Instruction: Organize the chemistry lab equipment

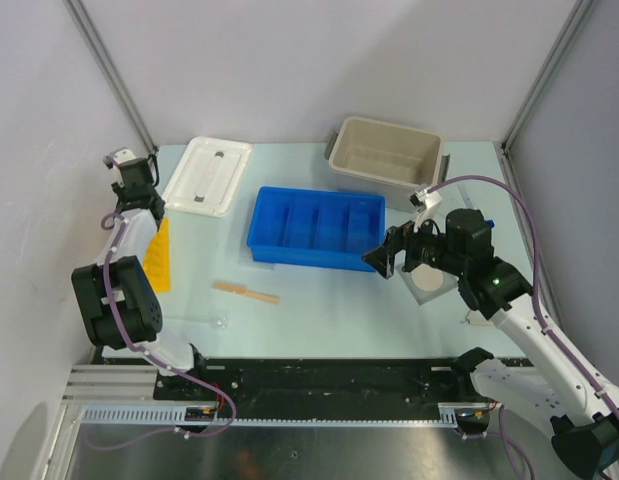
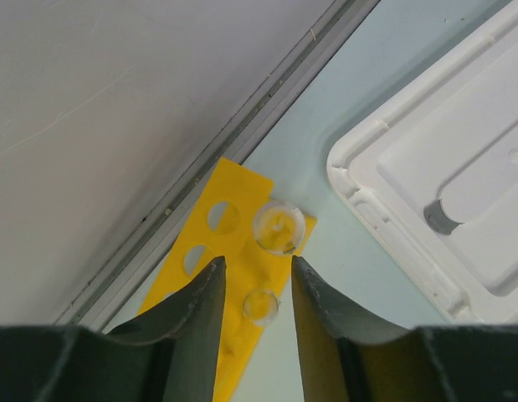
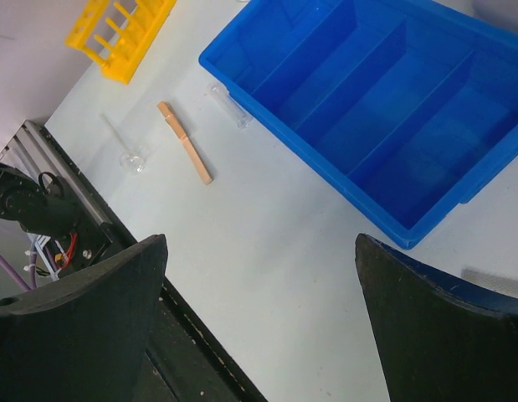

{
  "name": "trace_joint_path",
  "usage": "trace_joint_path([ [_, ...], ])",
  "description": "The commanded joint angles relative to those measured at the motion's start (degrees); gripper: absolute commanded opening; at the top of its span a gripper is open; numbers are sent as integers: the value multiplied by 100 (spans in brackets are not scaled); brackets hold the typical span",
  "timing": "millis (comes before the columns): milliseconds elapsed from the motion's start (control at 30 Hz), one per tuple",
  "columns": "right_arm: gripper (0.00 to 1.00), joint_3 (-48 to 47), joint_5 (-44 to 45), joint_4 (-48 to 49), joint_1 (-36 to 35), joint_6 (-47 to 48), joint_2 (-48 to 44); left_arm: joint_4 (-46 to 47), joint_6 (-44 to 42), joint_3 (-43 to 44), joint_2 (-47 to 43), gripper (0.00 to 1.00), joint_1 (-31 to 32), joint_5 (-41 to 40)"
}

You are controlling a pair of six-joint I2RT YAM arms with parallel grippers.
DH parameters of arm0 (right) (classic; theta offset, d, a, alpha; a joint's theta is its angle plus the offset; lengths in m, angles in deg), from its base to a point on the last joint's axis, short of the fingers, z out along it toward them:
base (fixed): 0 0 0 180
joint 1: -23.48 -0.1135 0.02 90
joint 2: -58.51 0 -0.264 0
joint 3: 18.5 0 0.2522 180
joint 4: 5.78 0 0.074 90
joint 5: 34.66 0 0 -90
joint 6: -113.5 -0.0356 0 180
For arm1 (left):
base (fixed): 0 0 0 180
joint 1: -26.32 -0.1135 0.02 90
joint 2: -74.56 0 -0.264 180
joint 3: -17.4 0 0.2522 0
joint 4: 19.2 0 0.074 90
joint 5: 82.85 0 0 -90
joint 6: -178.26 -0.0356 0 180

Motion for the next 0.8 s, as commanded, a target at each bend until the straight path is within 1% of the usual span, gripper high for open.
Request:
trace_joint_path([
  [0, 99, 42, -129, 249, 63, 1, -30, 89, 78, -45, -54, 43, -42, -114],
  [133, 99, 59, -164, 264, 90, -8, -28, 84, 70, -31, -198, 45, -41, -80],
  [233, 99, 67, -208, 294, 138, -16, -5, 72, 110, -43, -449, 54, -41, 22],
  [367, 99, 68, -293, 310, 258, -37, 42, -26, 255, -30, -944, 70, -43, 271],
  [467, 99, 65, -330, 273, 335, -60, 99, -163, 444, -10, -1397, 92, -44, 557],
  [500, 99, 68, -322, 267, 353, -67, 121, -230, 509, 12, -1551, 96, -44, 717],
  [600, 99, 63, -204, 240, 372, -93, 222, -479, 752, 92, -1960, 99, -43, 1361],
  [700, 99, 58, 25, 209, 428, -263, 322, -604, 1067, 54, -2345, 99, -15, 2455],
  [767, 99, 6, 323, 155, 569, -553, 371, -644, 1203, -19, -2475, 99, 181, 3020],
])
